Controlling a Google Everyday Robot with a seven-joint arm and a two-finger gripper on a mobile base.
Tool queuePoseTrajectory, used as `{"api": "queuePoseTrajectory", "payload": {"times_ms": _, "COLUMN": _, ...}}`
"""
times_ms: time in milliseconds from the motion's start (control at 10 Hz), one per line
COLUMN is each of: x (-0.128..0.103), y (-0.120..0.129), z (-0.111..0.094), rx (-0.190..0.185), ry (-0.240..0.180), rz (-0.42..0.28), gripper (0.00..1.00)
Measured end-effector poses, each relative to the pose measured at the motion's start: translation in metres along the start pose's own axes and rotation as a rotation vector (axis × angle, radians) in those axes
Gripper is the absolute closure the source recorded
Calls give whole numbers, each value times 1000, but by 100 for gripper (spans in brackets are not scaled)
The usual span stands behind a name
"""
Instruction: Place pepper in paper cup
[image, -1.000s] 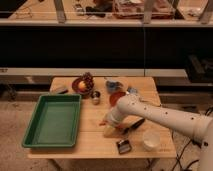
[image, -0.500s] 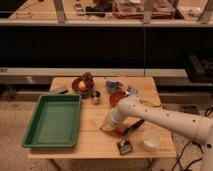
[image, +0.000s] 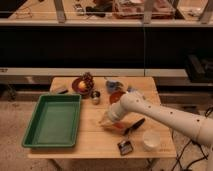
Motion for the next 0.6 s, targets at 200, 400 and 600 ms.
{"api": "queuePoseTrajectory", "payload": {"times_ms": 200, "x": 17, "y": 34, "z": -35, "rx": -40, "ry": 81, "rz": 0, "gripper": 88}}
{"api": "queuePoseTrajectory", "payload": {"times_ms": 400, "x": 21, "y": 62, "z": -63, "rx": -82, "ry": 168, "rz": 17, "gripper": 88}}
{"api": "queuePoseTrajectory", "payload": {"times_ms": 600, "x": 11, "y": 83, "z": -91, "rx": -130, "ry": 231, "rz": 47, "gripper": 88}}
